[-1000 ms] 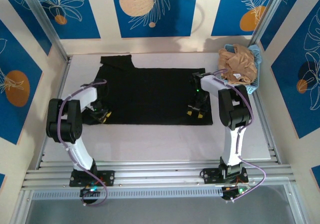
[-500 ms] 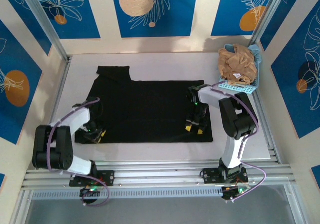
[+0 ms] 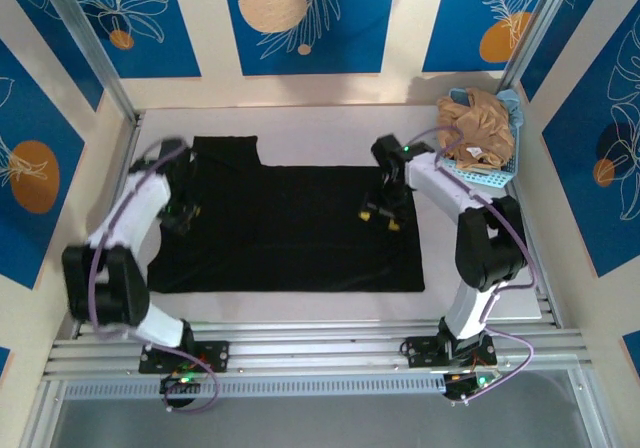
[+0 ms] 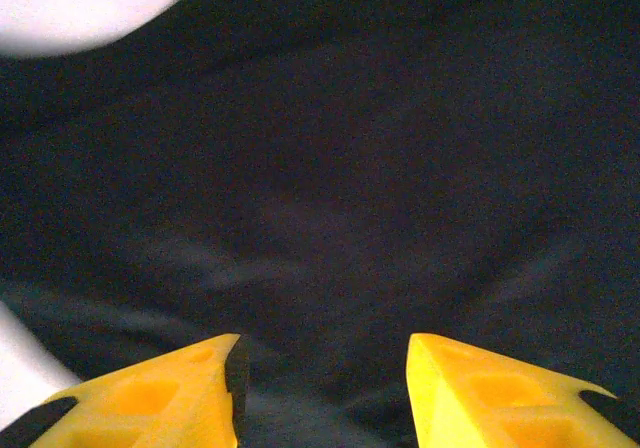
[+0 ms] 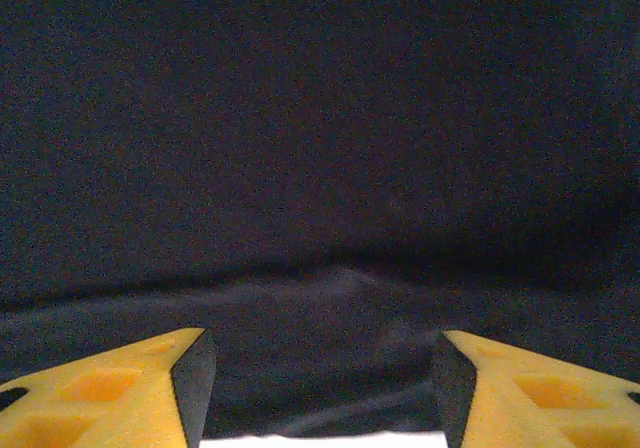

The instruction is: Fold and stack the t-shirts

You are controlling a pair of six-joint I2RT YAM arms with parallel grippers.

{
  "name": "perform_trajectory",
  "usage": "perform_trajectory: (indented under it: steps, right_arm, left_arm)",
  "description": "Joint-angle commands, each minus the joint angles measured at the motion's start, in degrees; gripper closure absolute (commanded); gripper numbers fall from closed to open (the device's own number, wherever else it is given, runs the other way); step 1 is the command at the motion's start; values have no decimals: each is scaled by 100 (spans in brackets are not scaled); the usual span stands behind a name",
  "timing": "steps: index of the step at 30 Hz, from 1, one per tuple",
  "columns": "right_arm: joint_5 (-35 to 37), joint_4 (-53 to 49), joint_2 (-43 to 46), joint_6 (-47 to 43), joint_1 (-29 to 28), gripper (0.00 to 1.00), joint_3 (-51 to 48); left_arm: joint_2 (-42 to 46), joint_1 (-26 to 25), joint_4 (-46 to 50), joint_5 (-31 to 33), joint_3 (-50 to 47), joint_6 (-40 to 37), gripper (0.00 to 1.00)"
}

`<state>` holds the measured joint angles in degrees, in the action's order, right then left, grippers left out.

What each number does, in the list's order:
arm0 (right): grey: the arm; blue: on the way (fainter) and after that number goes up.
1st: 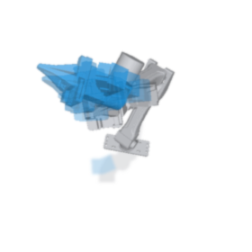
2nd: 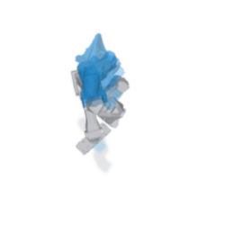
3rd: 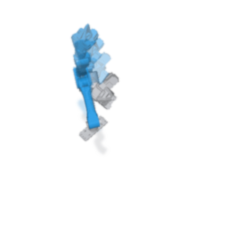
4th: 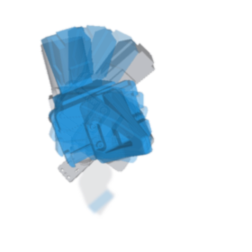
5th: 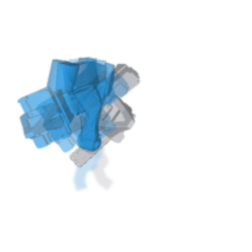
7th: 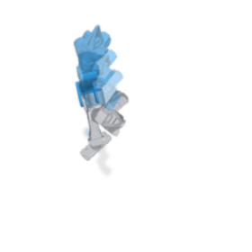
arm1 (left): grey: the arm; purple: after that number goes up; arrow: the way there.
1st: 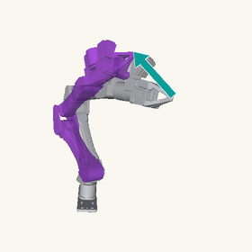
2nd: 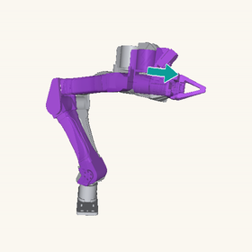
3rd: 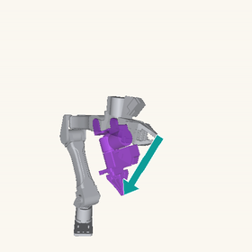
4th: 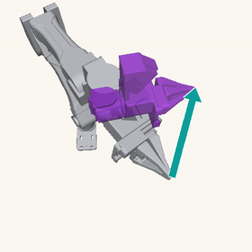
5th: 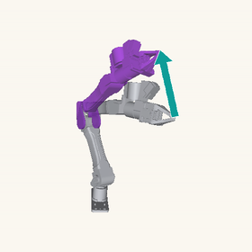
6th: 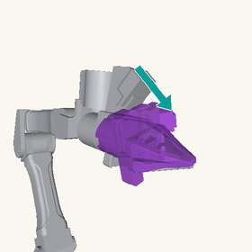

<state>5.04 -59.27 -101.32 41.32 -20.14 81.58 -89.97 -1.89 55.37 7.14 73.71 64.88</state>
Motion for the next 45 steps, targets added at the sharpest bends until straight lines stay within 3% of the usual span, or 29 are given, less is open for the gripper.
perform_trajectory:
  steps: [1, 4, 8, 15, 19, 27, 40, 43, 45]
  right_arm:
    - [-284, 364, -568, -504, 405, 39, 1160]
    - [-415, 405, -1252, -701, 643, 41, 2088]
    - [-651, 378, -1883, -789, 857, 40, 2993]
    - [-753, 196, -2326, -862, 887, 40, 3645]
    - [-828, 188, -2314, -838, 872, 40, 3654]
    - [-899, 259, -2218, -771, 874, 40, 3351]
    - [-874, 284, -2531, -665, 933, 41, 3557]
    - [-786, 241, -2618, -604, 974, 41, 3626]
    - [-785, 205, -2696, -579, 994, 41, 3708]
  left_arm:
    - [-1745, 199, -489, -197, 1910, -1283, 52]
    - [-3047, 358, -552, -221, 3577, -1799, 50]
    - [-4351, 608, -1003, -535, 5003, -1786, 50]
    - [-6152, 784, -959, -496, 7258, -1869, 46]
    - [-6526, 853, -1552, -648, 7334, -1687, 44]
    - [-7276, 894, -1610, -1358, 7984, -1208, 48]
    - [-7287, 789, -770, -1806, 8010, -1452, 74]
    - [-7165, 708, -359, -1613, 8010, -1741, 74]
    - [-7107, 644, -3, -1417, 8018, -1880, 68]
